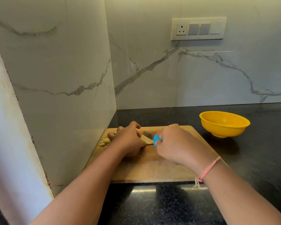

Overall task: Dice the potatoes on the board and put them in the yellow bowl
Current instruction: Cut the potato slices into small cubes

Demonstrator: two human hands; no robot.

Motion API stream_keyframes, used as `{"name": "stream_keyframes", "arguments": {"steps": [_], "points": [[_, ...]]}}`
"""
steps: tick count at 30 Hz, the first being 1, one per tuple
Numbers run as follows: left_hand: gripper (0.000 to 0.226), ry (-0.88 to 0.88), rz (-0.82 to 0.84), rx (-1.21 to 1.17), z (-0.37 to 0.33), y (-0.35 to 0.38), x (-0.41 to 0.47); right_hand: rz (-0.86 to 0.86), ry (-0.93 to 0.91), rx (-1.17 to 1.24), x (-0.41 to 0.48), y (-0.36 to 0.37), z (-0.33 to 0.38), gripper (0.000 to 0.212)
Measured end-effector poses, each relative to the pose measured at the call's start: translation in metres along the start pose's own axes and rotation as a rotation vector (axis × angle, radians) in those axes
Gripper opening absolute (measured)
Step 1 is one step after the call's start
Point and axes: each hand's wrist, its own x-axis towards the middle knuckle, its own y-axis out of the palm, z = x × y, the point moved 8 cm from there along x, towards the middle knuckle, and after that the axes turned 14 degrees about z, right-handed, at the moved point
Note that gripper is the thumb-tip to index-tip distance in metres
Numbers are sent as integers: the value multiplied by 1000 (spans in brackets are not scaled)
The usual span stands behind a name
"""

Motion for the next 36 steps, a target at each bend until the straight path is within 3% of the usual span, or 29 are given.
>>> {"name": "stream_keyframes", "arguments": {"steps": [11,22,30,36], "points": [[52,-24,-73,21,1,-5,1,90,29,144,-3,13,-8,38],[51,-19,-69,44,1,-4,2,140,28,-72,-58,-7,-13,41],[49,5,-15,-101,17,-1,16,16,-11,-48,-38,-16,-7,38],[50,-12,-102,-4,10,-6,10,3,-16,-17,-5,-1,-3,38]]}}
